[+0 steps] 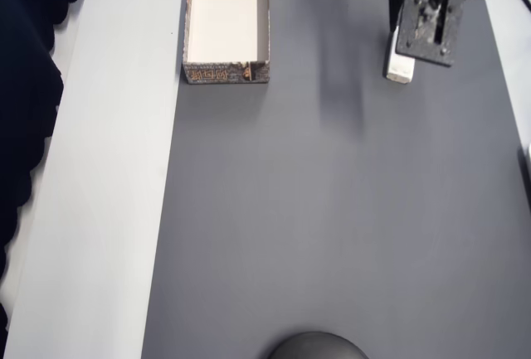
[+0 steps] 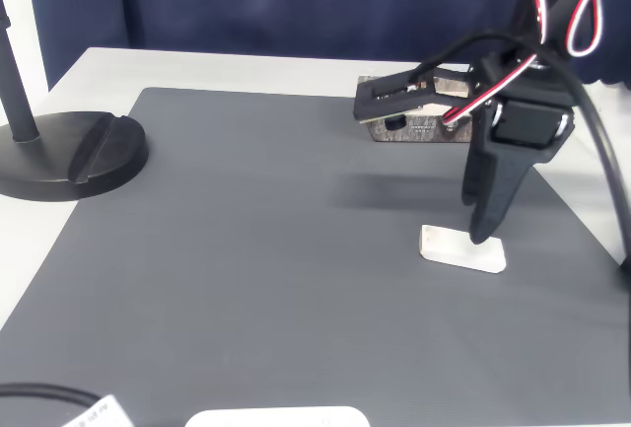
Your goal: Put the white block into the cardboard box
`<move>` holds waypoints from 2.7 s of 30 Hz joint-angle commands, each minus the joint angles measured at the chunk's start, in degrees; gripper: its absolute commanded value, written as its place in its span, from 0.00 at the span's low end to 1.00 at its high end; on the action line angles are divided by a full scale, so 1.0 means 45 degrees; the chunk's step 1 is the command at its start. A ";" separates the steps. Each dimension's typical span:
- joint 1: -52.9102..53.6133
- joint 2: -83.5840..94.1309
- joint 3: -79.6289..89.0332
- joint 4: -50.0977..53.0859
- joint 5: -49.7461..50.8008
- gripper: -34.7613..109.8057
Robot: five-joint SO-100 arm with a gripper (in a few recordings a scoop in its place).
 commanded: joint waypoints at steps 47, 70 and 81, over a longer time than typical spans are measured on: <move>-0.0273 -0.2715 -0.0723 -0.1582 0.0996 0.39; -0.0742 -0.2734 -0.1133 -0.0684 0.1543 0.23; 0.0098 -0.0410 -0.2715 0.2129 0.1211 0.23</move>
